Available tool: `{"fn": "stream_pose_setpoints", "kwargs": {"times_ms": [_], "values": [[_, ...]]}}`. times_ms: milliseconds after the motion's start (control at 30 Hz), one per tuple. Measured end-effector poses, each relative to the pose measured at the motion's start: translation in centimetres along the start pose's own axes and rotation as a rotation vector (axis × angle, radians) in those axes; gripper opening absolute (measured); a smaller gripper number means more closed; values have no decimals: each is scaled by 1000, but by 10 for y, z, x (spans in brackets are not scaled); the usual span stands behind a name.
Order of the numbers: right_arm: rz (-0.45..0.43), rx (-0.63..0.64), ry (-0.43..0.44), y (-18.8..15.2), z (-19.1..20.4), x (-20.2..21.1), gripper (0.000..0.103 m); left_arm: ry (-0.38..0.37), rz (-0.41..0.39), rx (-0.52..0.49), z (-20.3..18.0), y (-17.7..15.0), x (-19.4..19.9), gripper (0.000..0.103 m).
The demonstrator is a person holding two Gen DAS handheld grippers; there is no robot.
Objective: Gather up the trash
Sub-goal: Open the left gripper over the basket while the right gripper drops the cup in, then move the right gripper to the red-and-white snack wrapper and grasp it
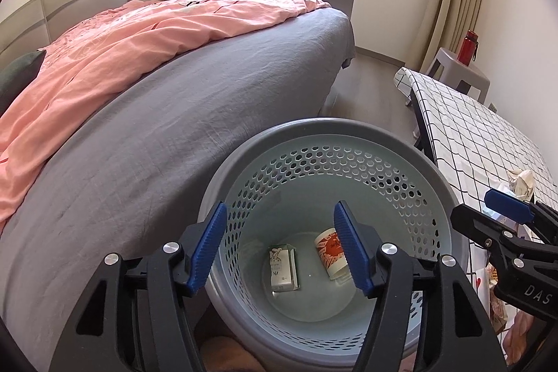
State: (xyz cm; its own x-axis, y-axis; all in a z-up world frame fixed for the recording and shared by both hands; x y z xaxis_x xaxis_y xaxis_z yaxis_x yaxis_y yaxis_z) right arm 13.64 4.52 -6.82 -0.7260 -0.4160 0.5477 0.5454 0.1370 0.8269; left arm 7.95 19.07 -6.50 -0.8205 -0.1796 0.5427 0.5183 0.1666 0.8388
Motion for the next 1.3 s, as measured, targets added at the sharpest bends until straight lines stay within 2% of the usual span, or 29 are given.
{"fn": "stream_pose_setpoints", "kwargs": {"times_ms": [433, 800, 1133, 1300], "values": [[-7, 2, -12, -1, -1, 5, 73, 10, -2, 8, 2, 0, 0, 68], [-30, -56, -49, -1, -19, 24, 81, 4, -18, 8, -2, 0, 8, 75], [-104, -116, -167, -5, -66, 86, 86, -37, -14, -15, -23, -13, 29, 75], [-88, -148, -223, -21, -91, 118, 86, -82, -12, -34, -43, -22, 43, 75]]}}
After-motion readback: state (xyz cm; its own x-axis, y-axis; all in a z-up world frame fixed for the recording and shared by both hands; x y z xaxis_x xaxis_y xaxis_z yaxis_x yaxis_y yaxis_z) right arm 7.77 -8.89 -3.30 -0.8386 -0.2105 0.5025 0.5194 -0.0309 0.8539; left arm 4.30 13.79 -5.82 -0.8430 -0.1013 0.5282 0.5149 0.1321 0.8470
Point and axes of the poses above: each gripper's, at about its wrist camera, not at the fingertips, and x roughly against the way its jaws point, z to its left, y to its top, the point moved 3 cm from there along -x, roughly the way its jaws point, and after that the axes turned 15 degrees about -z, right-handed, at the moved point
